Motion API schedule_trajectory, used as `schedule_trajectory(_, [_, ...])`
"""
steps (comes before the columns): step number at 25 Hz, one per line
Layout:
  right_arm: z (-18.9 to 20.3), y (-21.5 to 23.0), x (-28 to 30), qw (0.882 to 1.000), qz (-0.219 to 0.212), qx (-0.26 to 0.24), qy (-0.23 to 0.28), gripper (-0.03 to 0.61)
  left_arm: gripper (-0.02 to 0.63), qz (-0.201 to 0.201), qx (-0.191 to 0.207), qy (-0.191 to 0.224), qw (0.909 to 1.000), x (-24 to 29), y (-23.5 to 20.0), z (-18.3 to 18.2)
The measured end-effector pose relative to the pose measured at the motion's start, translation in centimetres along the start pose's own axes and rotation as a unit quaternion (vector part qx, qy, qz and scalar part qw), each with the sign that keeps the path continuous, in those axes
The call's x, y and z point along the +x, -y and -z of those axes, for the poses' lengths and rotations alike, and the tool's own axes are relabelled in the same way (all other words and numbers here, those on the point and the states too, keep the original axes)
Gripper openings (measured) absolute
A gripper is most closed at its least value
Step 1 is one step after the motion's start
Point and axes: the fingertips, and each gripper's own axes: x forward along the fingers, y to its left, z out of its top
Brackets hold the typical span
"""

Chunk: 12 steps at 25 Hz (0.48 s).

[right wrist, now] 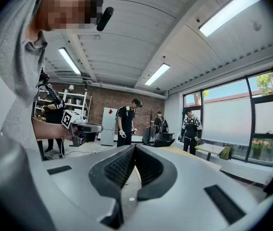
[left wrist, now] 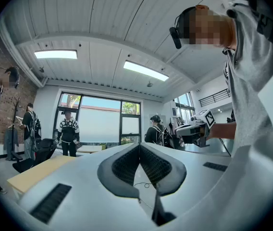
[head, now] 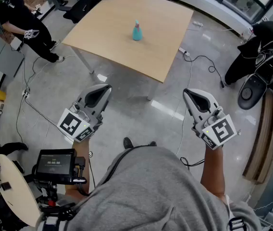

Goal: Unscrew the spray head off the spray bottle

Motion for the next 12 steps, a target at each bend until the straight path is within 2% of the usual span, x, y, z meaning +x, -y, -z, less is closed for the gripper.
schedule_trajectory(12, [0.32, 0.48, -0.79, 1.0, 0.016, 0.008, 0.0, 0.005, 0.005, 0.008, -0.006, 0.0, 0.9999, 0.18, 0.59, 0.47])
